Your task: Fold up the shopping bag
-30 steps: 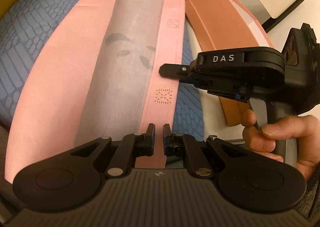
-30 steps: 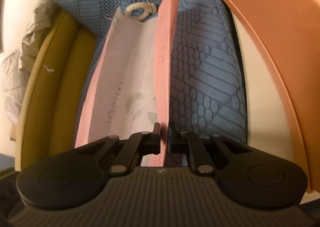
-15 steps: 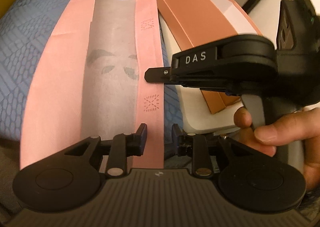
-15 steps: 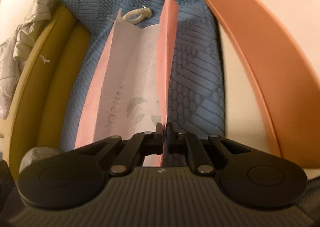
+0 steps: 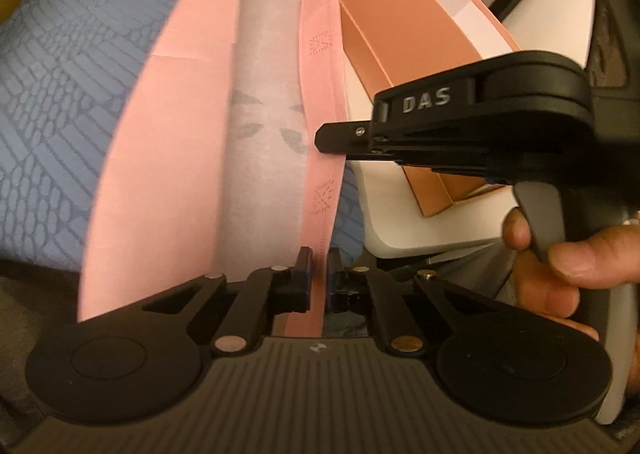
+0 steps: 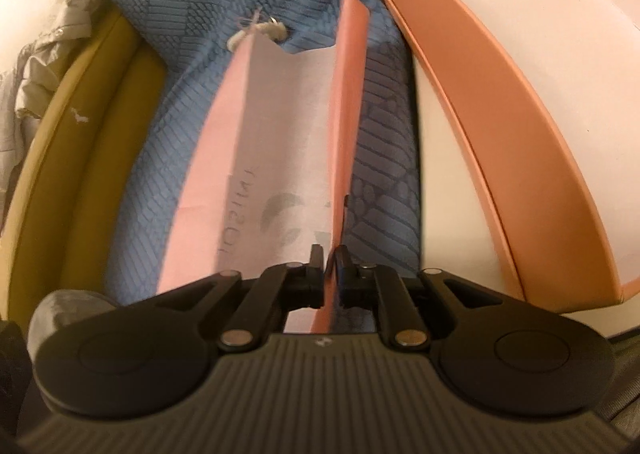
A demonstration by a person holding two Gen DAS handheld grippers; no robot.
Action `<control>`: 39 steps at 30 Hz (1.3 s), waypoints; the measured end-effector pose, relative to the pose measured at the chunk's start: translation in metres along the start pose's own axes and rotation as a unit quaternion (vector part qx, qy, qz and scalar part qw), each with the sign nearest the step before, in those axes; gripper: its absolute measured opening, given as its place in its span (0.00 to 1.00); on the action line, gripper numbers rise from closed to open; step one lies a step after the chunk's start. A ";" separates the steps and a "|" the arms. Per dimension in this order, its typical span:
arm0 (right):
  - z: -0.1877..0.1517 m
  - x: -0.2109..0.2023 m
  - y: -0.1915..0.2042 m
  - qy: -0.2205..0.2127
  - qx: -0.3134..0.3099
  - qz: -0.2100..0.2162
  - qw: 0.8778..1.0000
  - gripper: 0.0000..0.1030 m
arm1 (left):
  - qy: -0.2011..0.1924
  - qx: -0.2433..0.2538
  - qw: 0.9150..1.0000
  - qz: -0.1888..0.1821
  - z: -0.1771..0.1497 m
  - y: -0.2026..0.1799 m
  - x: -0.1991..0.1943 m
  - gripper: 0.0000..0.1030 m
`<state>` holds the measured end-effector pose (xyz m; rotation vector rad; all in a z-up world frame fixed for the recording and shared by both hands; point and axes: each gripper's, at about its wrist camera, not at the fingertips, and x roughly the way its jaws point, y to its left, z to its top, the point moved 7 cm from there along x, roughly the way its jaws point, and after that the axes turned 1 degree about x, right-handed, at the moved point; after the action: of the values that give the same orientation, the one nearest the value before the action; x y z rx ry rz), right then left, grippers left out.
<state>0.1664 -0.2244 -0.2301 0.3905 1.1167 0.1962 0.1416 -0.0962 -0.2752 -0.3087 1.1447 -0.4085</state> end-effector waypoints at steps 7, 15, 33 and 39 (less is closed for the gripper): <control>0.003 -0.005 0.022 -0.007 -0.022 0.024 0.999 0.11 | 0.003 -0.052 0.999 -0.014 0.006 0.013 0.001 0.04; -0.002 0.020 0.025 0.008 -0.033 0.019 0.999 0.11 | 0.007 -0.087 0.996 -0.028 0.006 0.029 0.002 0.04; -0.001 0.045 0.024 0.035 -0.045 0.018 0.998 0.04 | -0.017 -0.080 0.996 -0.029 0.017 0.034 -0.020 0.07; -0.001 0.045 0.025 0.034 -0.055 0.017 0.998 0.04 | -0.021 -0.065 0.997 -0.024 0.022 0.033 -0.027 0.07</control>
<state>0.1862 -0.1858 -0.2584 0.3064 1.1607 0.3007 0.1575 -0.0538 -0.2590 -0.4571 1.1269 -0.3677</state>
